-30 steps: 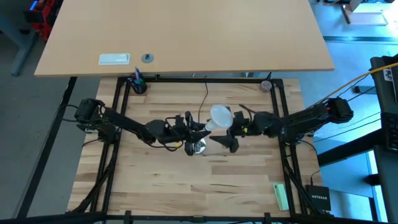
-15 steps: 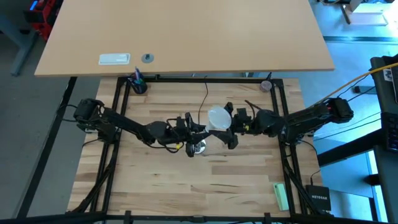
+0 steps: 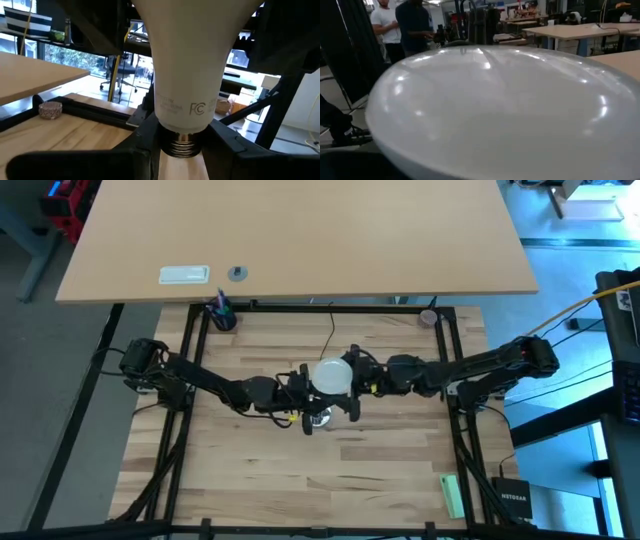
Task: Screw lightbulb
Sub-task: Insert the lightbulb into the lamp
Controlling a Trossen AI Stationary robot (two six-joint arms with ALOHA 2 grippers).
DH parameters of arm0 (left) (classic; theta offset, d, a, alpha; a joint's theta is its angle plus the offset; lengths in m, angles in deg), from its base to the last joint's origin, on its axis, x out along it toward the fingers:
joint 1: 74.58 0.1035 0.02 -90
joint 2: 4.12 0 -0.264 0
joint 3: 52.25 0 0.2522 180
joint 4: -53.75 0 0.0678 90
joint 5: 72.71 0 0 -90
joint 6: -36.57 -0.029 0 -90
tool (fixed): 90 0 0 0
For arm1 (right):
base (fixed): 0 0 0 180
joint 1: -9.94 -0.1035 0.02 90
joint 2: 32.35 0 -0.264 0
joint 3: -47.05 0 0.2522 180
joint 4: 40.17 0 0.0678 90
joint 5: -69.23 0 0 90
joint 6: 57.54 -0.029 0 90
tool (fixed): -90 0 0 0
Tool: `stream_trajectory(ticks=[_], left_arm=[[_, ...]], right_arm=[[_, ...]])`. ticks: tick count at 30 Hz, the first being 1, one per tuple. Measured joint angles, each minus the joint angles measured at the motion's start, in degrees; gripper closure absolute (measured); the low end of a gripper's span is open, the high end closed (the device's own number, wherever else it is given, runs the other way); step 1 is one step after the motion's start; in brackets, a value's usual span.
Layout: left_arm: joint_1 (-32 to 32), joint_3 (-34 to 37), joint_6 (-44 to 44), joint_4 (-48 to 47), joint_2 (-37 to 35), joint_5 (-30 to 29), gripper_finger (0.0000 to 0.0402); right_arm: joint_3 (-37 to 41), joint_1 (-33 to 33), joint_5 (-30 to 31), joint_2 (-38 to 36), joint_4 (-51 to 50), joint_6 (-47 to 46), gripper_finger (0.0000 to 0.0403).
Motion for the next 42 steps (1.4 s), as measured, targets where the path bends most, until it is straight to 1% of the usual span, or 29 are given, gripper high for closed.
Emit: stream_trajectory(ticks=[6,8,11,15,19,22,25,27,30,33,35,40,42], left_arm=[[-1.0,0.0,-2.3,-2.4,-2.6,0.1,0.0310],[-1.2,0.0,-2.6,-3.2,-3.3,0.0,0.0310],[-1.0,0.0,-2.1,-3.8,-3.5,-0.1,0.0310],[-0.5,0.0,-0.5,-4.6,-3.5,-1.0,0.0310],[-0.6,0.0,-0.4,-4.1,-3.5,-1.1,0.0310],[-0.6,0.0,-0.4,-4.1,-3.5,-1.1,0.0310],[-0.6,0.0,-0.5,-4.0,-3.6,-0.9,0.0310],[-0.7,0.0,-0.5,-4.0,-3.6,-0.9,0.0310],[-0.7,0.0,-0.9,-4.0,-3.6,-0.8,0.0309],[-0.7,0.0,-1.6,-4.0,-3.6,-0.8,0.0290],[-0.7,0.0,-1.9,-4.0,-3.6,-0.9,0.0271],[-0.7,0.0,-1.7,-4.3,-3.6,-1.1,0.0238],[-0.7,0.0,-1.7,-6.1,-4.0,-1.1,0.0229]], right_arm=[[-0.1,0.0,-4.8,-6.5,-9.9,-0.2,0.0040],[-0.1,0.0,-5.0,-8.2,-13.5,-0.6,0.0040],[0.0,-0.1,-5.5,-8.7,-17.1,-1.6,0.0040],[-0.1,-0.1,-5.5,-6.9,-14.8,-1.2,0.0040],[0.0,-0.1,-5.5,-3.2,-9.4,0.4,0.0040],[0.0,-0.1,-5.5,-2.3,-6.5,2.4,0.0045],[0.0,0.0,-5.4,-2.2,-5.9,3.0,0.0069],[0.0,0.0,-5.3,-2.2,-5.9,3.2,0.0098],[0.0,0.0,-4.5,-2.2,-6.3,4.9,0.0152],[0.0,0.0,-4.4,-2.2,-6.8,6.3,0.0211],[0.0,0.0,-4.4,-2.2,-6.8,7.1,0.0242],[0.1,0.0,-4.4,-2.5,-7.2,7.5,0.0244],[0.1,0.0,-4.4,-3.4,-7.7,7.5,0.0244]])
